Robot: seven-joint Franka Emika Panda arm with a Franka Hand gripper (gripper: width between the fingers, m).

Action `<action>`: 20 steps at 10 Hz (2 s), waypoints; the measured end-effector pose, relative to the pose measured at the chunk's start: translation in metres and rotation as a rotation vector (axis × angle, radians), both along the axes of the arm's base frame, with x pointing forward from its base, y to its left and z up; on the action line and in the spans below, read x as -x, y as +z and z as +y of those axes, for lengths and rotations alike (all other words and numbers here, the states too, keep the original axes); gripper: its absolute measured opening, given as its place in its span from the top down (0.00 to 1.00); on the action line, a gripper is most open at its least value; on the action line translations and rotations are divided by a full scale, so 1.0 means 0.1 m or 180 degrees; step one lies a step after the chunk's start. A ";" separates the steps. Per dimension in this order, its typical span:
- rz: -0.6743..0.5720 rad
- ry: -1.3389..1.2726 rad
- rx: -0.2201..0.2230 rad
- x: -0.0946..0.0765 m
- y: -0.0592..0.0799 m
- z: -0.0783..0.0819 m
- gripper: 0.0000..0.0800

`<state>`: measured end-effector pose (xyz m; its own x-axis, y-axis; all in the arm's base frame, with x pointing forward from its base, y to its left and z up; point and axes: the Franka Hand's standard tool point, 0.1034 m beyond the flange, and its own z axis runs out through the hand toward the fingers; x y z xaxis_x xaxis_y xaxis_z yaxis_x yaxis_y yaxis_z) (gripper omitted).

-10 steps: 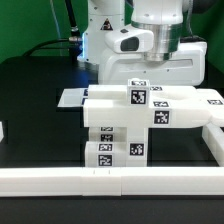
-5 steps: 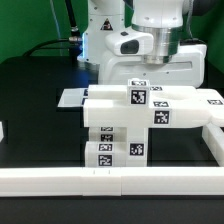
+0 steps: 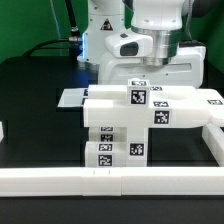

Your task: Assemble chair

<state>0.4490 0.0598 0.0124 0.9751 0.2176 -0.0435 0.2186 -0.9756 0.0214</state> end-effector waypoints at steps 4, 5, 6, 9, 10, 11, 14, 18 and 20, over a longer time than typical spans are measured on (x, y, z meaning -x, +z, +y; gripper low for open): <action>0.0000 -0.0006 0.0001 0.00 0.00 -0.01 0.64; -0.0005 -0.0015 -0.0001 -0.01 0.01 -0.03 0.64; -0.0015 -0.0030 -0.0006 -0.02 0.03 -0.05 0.64; 0.0036 -0.0051 -0.0088 -0.08 0.32 -0.13 0.64; 0.0077 -0.0094 -0.0147 -0.10 0.51 -0.16 0.64; 0.0110 -0.0100 -0.0188 -0.16 0.72 -0.20 0.64; 0.0099 -0.0121 -0.0200 -0.22 0.79 -0.23 0.64; 0.0137 0.0060 -0.0244 -0.65 1.13 -0.50 0.64; 0.0137 0.0038 -0.0239 -0.68 1.13 -0.50 0.64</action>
Offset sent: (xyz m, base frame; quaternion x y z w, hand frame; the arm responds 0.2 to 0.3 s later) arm -0.0016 -0.0015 -0.0005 0.0027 0.0028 -0.0022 1.0000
